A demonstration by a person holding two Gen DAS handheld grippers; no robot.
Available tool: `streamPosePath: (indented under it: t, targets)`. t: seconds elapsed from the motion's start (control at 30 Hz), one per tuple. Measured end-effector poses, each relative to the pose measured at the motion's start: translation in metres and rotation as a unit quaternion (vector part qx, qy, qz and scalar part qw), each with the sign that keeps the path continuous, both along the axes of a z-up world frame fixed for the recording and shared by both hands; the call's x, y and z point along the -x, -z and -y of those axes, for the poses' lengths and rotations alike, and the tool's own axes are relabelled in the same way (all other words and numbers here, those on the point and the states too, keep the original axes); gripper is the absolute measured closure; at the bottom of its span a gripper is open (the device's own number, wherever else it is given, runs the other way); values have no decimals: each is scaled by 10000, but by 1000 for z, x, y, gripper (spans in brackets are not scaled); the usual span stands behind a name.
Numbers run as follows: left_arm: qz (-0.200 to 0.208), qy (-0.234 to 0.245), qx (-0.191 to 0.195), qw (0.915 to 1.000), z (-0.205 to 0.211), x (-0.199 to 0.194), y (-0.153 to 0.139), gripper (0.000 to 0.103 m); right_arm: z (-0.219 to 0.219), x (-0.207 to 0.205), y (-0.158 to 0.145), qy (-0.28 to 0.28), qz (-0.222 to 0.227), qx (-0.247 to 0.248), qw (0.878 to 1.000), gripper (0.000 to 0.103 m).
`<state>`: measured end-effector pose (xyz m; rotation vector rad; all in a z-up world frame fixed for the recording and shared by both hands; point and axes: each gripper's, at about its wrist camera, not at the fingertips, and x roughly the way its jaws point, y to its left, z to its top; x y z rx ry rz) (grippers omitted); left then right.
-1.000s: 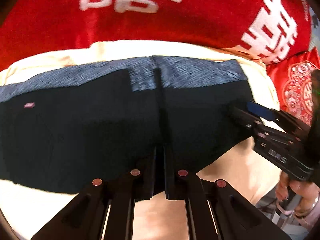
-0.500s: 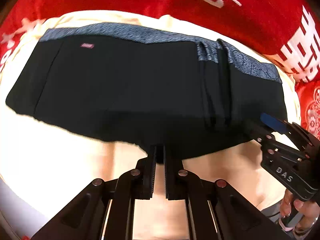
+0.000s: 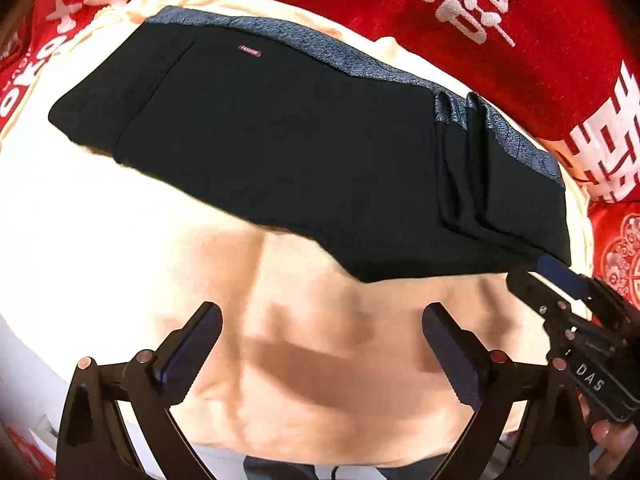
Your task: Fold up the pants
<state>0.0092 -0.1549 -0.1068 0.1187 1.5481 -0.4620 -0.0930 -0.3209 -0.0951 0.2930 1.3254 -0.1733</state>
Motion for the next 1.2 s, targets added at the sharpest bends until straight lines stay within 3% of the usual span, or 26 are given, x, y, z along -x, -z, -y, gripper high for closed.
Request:
streamPosePath:
  t: [0.3,0.87,1.03,1.13,1.2]
  targets:
    - [80,-263,-227,9994,-44,-28,5,3,-38,-17,0,-104,-182,-103,9997,44]
    - [361,-954,-613,9929,-119,-87,18,3,-102,-87,13,-470,-443,29,9979,37]
    - [344,-1149,-188,9926,-128,-105,23,3,-99,-99,32,-420,-671,94,9968,37]
    - [260,-1463,253,9886,-135,-115,27,3,-95,-99,51,-311,-905,-19,9954,37]
    - [184,-1582,349,9866,-136,-121,33,3,-95,-99,56,-320,-882,31,9956,35]
